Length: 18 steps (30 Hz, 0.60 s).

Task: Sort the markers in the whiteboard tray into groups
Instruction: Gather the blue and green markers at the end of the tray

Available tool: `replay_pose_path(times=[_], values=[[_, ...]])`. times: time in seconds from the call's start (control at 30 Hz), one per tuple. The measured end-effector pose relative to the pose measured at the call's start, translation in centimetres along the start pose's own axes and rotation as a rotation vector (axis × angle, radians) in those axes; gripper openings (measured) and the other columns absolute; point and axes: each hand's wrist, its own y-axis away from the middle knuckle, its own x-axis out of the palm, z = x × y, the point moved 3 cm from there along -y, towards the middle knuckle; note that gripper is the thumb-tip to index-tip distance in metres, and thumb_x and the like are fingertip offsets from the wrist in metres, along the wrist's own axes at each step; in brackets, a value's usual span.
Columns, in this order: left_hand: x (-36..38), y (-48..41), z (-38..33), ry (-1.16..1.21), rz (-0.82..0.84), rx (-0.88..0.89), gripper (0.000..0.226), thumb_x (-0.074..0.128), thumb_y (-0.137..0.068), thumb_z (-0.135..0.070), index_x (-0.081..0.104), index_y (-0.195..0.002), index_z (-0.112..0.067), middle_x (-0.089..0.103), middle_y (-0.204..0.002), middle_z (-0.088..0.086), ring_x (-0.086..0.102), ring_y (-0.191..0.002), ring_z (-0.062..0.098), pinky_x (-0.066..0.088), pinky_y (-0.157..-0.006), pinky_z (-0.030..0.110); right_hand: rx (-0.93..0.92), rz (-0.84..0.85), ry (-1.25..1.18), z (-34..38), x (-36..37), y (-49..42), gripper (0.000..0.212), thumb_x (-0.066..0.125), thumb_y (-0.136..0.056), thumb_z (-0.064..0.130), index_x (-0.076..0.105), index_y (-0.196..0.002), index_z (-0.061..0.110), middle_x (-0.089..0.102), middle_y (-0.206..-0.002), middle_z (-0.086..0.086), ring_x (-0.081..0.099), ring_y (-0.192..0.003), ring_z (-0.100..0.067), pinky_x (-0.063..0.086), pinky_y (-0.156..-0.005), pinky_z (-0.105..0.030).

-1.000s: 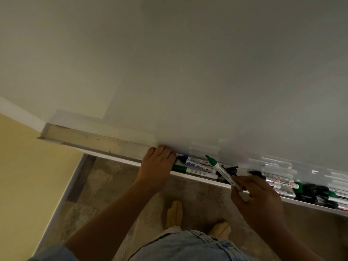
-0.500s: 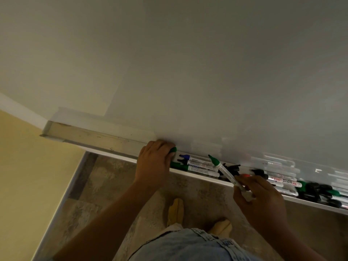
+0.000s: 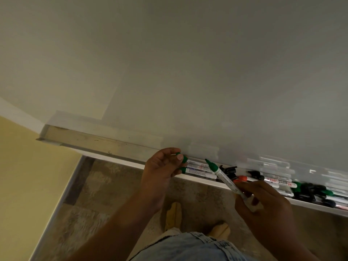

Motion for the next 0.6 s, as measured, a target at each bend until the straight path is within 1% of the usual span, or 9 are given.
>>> replay_pose_path(times=[0.07, 0.17, 0.23, 0.27, 0.33, 0.43, 0.5, 0.6], values=[[0.6, 0.4, -0.3, 0.031, 0.019, -0.014, 0.022, 0.071, -0.071, -0.027, 0.071, -0.092, -0.02, 0.075, -0.092, 0.006, 0.071, -0.087, 0.019, 0.053, -0.067, 0.026, -0.015, 0.003, -0.016, 0.4, -0.5, 0.0, 0.045, 0.084, -0.065, 0.005, 0.073, -0.102, 0.027, 0.057, -0.09, 0.025, 0.055, -0.076, 0.007, 0.039, -0.066, -0.002], [1.4, 0.9, -0.7, 0.044, 0.03, -0.028, 0.017, 0.071, -0.07, -0.03, 0.072, -0.086, -0.024, 0.075, -0.094, 0.008, 0.071, -0.089, 0.021, 0.05, -0.071, 0.031, -0.022, 0.016, -0.015, 1.0, -1.2, 0.0, 0.04, 0.079, -0.07, 0.018, 0.07, -0.105, 0.035, 0.055, -0.092, 0.029, 0.055, -0.074, 0.007, 0.039, -0.065, -0.001], [1.8, 1.1, -0.8, 0.039, 0.033, -0.031, 0.023, 0.073, -0.066, -0.034, 0.072, -0.086, -0.023, 0.075, -0.095, 0.009, 0.071, -0.09, 0.023, 0.049, -0.073, 0.034, -0.023, 0.015, -0.015, 1.3, -1.4, 0.0, 0.038, 0.075, -0.07, 0.025, 0.07, -0.106, 0.035, 0.055, -0.092, 0.029, 0.055, -0.073, 0.006, 0.039, -0.064, -0.001], [2.0, 1.1, -0.9, 0.03, 0.038, -0.03, 0.026, 0.074, -0.065, -0.035, 0.071, -0.087, -0.022, 0.075, -0.095, 0.009, 0.071, -0.091, 0.023, 0.049, -0.074, 0.034, -0.019, 0.008, -0.023, 1.4, -1.5, 0.0, 0.037, 0.074, -0.069, 0.025, 0.071, -0.105, 0.034, 0.056, -0.091, 0.029, 0.055, -0.073, 0.006, 0.039, -0.063, -0.001], [2.2, 1.2, -1.0, 0.0, 0.046, -0.023, 0.025, 0.074, -0.065, -0.035, 0.072, -0.087, -0.023, 0.075, -0.095, 0.009, 0.071, -0.092, 0.024, 0.05, -0.074, 0.033, -0.014, -0.009, -0.047, 1.5, -1.5, 0.0, 0.036, 0.073, -0.069, 0.021, 0.072, -0.104, 0.029, 0.057, -0.091, 0.026, 0.055, -0.075, 0.007, 0.039, -0.065, -0.001], [2.5, 1.2, -1.0, -0.057, 0.046, -0.01, 0.016, 0.072, -0.071, -0.028, 0.072, -0.086, -0.024, 0.076, -0.094, 0.008, 0.072, -0.091, 0.023, 0.05, -0.071, 0.031, -0.01, -0.03, -0.056, 1.6, -1.7, -0.1, 0.034, 0.071, -0.068, 0.017, 0.074, -0.102, 0.024, 0.057, -0.091, 0.024, 0.054, -0.079, 0.011, 0.038, -0.068, -0.001], [2.7, 1.2, -1.2, -0.085, 0.045, 0.008, 0.017, 0.072, -0.069, -0.028, 0.072, -0.086, -0.024, 0.076, -0.092, 0.006, 0.072, -0.089, 0.022, 0.05, -0.07, 0.031, -0.009, -0.036, -0.04, 1.6, -1.8, -0.2, 0.033, 0.072, -0.068, 0.016, 0.074, -0.101, 0.023, 0.058, -0.091, 0.024, 0.053, -0.079, 0.012, 0.039, -0.068, -0.001], [3.2, 1.3, -1.5, -0.114, 0.069, 0.04, 0.022, 0.074, -0.063, -0.035, 0.073, -0.084, -0.027, 0.076, -0.089, 0.004, 0.072, -0.086, 0.019, 0.052, -0.066, 0.024, -0.006, -0.04, -0.031, 1.4, -1.9, -0.3, 0.033, 0.077, -0.069, 0.01, 0.075, -0.1, 0.022, 0.059, -0.091, 0.022, 0.053, -0.079, 0.011, 0.039, -0.068, -0.001]])
